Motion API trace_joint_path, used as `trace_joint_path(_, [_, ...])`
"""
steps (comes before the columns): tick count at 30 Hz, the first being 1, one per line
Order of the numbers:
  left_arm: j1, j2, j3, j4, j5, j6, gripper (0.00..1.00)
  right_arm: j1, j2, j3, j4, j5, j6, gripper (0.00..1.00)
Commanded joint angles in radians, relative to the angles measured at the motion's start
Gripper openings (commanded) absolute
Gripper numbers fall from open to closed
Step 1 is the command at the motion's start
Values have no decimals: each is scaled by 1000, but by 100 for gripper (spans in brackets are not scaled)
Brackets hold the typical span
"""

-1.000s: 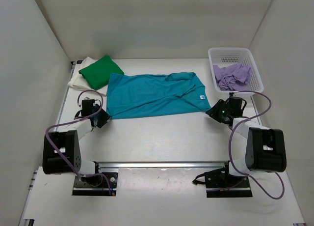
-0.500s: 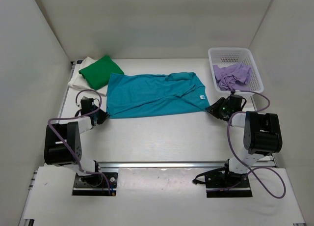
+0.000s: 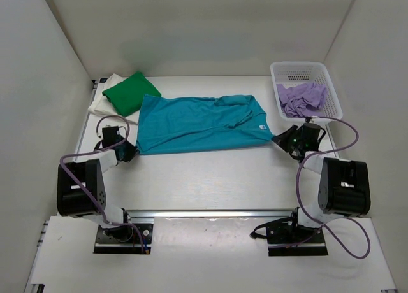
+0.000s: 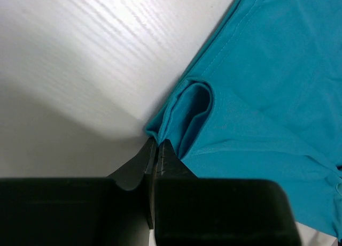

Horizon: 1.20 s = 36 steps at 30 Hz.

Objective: Fold and stack the t-shirts
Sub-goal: Fold the flattened tshirt in 1/3 of the way

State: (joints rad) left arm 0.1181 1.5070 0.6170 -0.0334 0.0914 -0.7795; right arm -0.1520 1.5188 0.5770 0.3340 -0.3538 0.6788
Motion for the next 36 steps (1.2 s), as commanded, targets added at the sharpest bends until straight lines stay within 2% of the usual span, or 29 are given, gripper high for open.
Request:
trace_joint_path(1, [44,-88,-6,-85,28,49,0,-15,-89,-60,-30,47,-22,0])
trace_joint_path(4, [40,-155,-7,-163,36,103,0,-46,-185,-115,-105,53,-12,0])
trace_joint_path(8, [38,-260,-5,-324,70,199,0,-24,-411,-215,-297,119,-18,0])
trace_joint_path(11, [20,-349,-42,-408,74,244,0,-53,-576,-296,-407,70,-10,0])
trace_joint_path(12, [2,-376,-52,-439,52,255,3,-55,-639,-322,-452,67,-7,0])
trace_joint_path(15, [-8,-441,-111,-480,54,264,23,-11,-748,-353,-564,73,-5,4])
trace_joint_path(17, [-5,-468,-120,-485,30,258,53,-4,-798,-368,-613,67,2,7])
trace_joint_path(18, [-9,-481,-106,-490,22,253,63,-7,-801,-365,-618,73,1,12])
trace_joint_path(19, [-3,-485,-96,-496,12,253,81,-12,-812,-359,-642,76,-7,15])
trace_joint_path(21, [-6,-479,-41,-517,-24,266,96,-8,-822,-329,-676,96,-30,35])
trace_joint_path(22, [-3,-481,-25,-537,-53,269,98,0,-832,-319,-678,90,-38,40])
trace_joint_path(24, [-41,-501,21,-542,-65,278,95,3,-836,-272,-693,82,-54,46])
trace_joint_path(25, [-54,-513,32,-530,-55,276,79,3,-829,-228,-704,84,-74,46])
trace_joint_path(26, [-75,-522,41,-508,-35,275,56,8,-815,-203,-713,88,-112,48])
trace_joint_path(27, [-90,-528,30,-493,-24,272,46,15,-803,-147,-733,96,-129,48])
trace_joint_path(28, [-104,-524,21,-470,-9,258,25,31,-771,-96,-739,81,-165,42])
trace_joint_path(29, [-103,-510,9,-441,-19,250,11,54,-737,-51,-742,64,-195,33])
trace_joint_path(30, [-104,-499,-15,-433,-16,243,7,68,-721,-42,-744,46,-203,7])
trace_joint_path(31, [-103,-469,-38,-412,4,235,4,106,-682,-10,-737,35,-206,0])
trace_joint_path(32, [-100,-458,-55,-383,39,227,8,144,-668,-9,-704,27,-208,0])
trace_joint_path(34, [-86,-432,-88,-336,54,191,22,246,-646,-23,-646,57,-202,0])
trace_joint_path(36, [-100,-432,-100,-289,31,160,33,340,-596,-32,-603,96,-209,0])
